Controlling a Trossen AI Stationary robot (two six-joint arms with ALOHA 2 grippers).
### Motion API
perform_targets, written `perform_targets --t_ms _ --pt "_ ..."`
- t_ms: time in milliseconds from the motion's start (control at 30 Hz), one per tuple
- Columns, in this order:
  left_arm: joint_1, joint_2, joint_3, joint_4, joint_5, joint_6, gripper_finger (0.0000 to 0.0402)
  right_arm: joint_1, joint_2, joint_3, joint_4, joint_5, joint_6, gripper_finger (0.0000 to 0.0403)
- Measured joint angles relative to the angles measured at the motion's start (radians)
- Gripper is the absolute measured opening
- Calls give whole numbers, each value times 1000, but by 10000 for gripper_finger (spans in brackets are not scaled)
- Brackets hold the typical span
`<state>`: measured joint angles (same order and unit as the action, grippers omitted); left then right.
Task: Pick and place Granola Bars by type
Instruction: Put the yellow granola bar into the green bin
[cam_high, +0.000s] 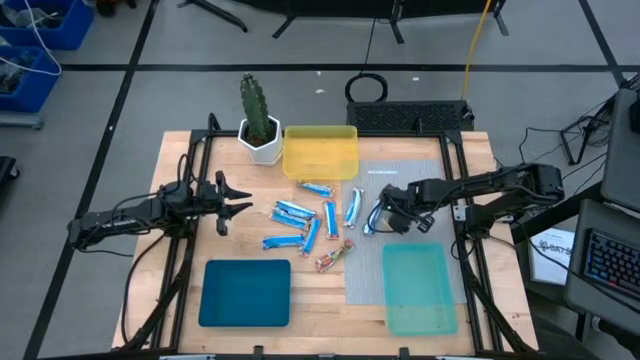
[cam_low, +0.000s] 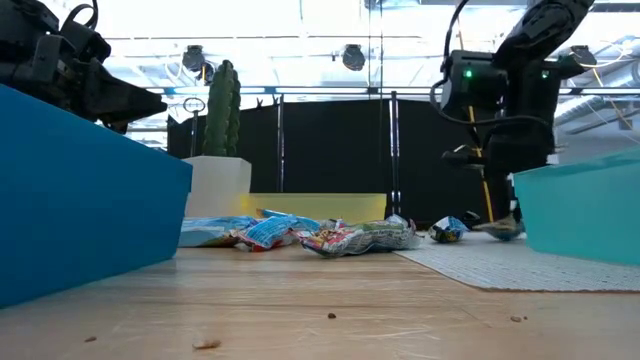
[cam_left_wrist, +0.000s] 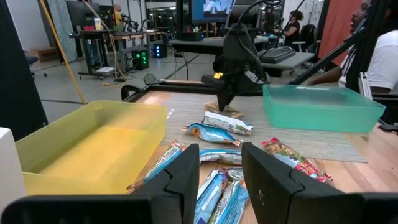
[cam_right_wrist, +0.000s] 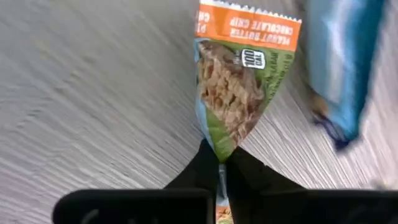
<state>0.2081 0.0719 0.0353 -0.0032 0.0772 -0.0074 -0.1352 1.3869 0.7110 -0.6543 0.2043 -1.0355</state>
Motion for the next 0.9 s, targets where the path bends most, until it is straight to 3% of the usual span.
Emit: perform_targets --t_ms 200,400,567,733,900 --pt "0 0 0 0 0 0 124 2 -83 89 -102 83 133 3" --pt "0 0 0 0 0 0 124 30 -128 333 -410 142 477 2" --pt "0 0 0 0 0 0 124 58 -114 608 -681 135 825 1" --pt "0 0 0 0 0 0 124 86 -70 885 -904 127 1075 1" --pt "0 0 0 0 0 0 124 122 -40 1083 -913 -2 1198 0"
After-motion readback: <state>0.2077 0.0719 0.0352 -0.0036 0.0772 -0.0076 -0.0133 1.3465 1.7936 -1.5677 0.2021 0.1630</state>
